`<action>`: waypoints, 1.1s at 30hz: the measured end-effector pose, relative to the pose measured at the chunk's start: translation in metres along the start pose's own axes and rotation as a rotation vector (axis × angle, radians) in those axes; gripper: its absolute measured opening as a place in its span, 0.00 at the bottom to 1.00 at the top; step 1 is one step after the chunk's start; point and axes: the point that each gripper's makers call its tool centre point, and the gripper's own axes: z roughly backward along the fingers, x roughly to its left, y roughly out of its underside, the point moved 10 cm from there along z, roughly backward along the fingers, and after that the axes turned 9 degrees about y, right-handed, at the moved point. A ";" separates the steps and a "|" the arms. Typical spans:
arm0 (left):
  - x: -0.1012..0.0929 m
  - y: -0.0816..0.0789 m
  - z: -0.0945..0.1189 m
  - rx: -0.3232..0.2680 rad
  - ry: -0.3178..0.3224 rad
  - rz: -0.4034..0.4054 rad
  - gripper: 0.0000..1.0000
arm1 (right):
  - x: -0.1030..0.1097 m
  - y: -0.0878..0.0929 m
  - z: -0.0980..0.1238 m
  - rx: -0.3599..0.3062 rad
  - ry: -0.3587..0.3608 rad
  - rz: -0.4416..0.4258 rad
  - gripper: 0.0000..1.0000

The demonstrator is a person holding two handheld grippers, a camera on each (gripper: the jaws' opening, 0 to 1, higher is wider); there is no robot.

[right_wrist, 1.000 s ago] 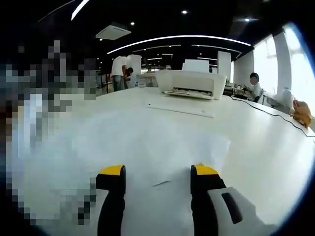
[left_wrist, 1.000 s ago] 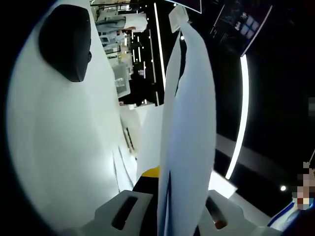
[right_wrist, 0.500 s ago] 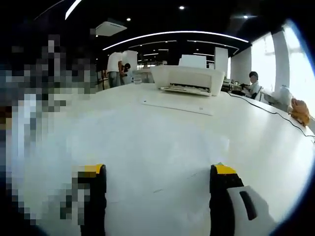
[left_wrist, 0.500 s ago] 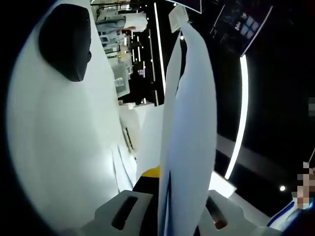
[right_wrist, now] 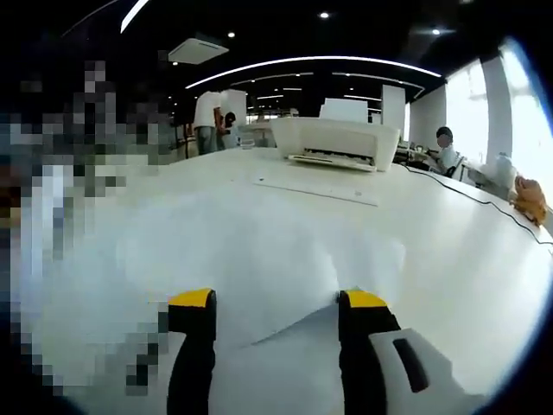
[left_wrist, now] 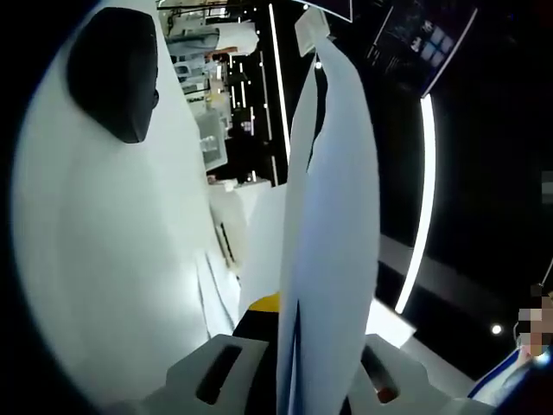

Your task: Organize the stack of printing papers by aligning and flattening the scattered papers on the table

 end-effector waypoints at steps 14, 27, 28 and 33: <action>-0.001 0.002 0.000 -0.001 -0.003 0.008 0.06 | -0.003 0.003 0.009 -0.035 -0.066 -0.152 0.09; -0.005 0.006 0.000 -0.006 0.001 0.012 0.06 | -0.001 -0.002 0.025 -0.132 -0.157 -0.370 0.00; -0.005 0.006 0.000 -0.007 0.002 0.012 0.06 | -0.002 -0.003 0.026 -0.149 -0.164 -0.377 0.00; -0.005 0.006 0.000 -0.018 -0.003 -0.001 0.06 | -0.004 -0.004 0.031 -0.204 -0.187 -0.413 0.00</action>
